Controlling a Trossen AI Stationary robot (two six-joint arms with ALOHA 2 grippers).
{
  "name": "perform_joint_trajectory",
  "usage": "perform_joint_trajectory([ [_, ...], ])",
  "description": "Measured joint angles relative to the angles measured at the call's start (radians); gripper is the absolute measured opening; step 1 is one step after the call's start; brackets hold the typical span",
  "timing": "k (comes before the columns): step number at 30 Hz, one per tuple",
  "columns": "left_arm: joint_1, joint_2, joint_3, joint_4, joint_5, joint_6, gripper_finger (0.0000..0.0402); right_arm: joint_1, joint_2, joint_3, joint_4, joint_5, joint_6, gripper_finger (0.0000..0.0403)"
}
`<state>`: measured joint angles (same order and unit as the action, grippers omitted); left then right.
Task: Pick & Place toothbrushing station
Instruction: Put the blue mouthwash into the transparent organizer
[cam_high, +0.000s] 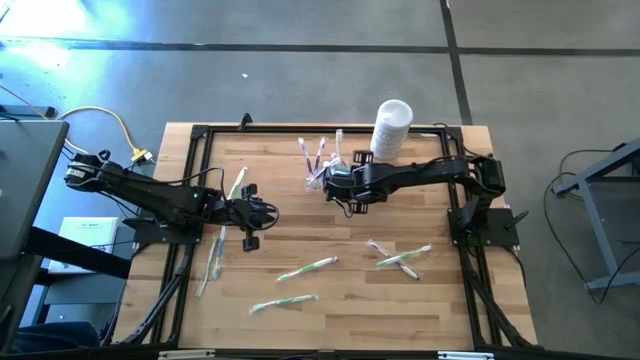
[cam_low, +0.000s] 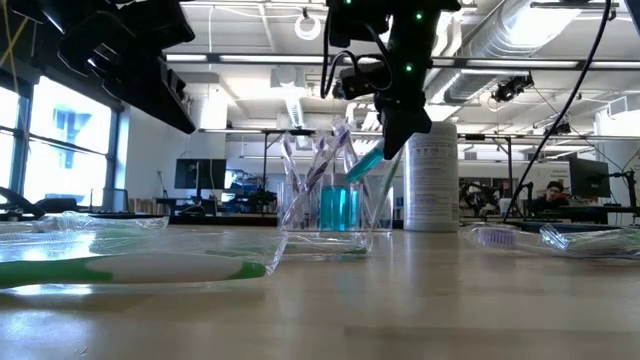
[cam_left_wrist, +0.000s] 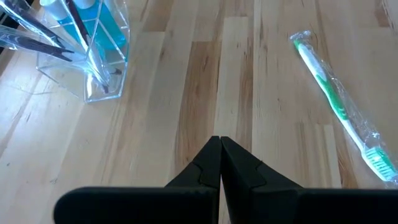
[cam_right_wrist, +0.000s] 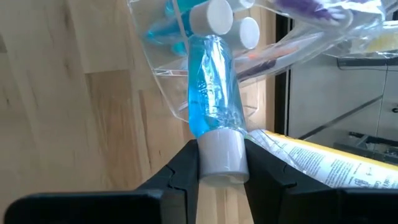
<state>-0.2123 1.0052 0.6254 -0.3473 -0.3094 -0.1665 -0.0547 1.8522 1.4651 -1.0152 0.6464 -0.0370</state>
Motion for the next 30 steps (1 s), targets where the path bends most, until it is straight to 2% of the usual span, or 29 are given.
perform_joint_trajectory([
  [11, 0.000, 0.000, 0.000, 0.000, 0.000, 0.000, 0.0001, -0.020, 0.006, 0.000, 0.010, -0.002, -0.029, 0.0087],
  [17, 0.000, 0.000, 0.000, 0.000, 0.000, 0.000, 0.0001, -0.025, 0.006, 0.000, 0.052, -0.048, -0.063, 0.0087],
  [30, 0.000, 0.000, 0.000, 0.000, 0.001, 0.000, 0.0001, -0.038, 0.005, 0.000, 0.028, -0.072, -0.072, 0.0087],
])
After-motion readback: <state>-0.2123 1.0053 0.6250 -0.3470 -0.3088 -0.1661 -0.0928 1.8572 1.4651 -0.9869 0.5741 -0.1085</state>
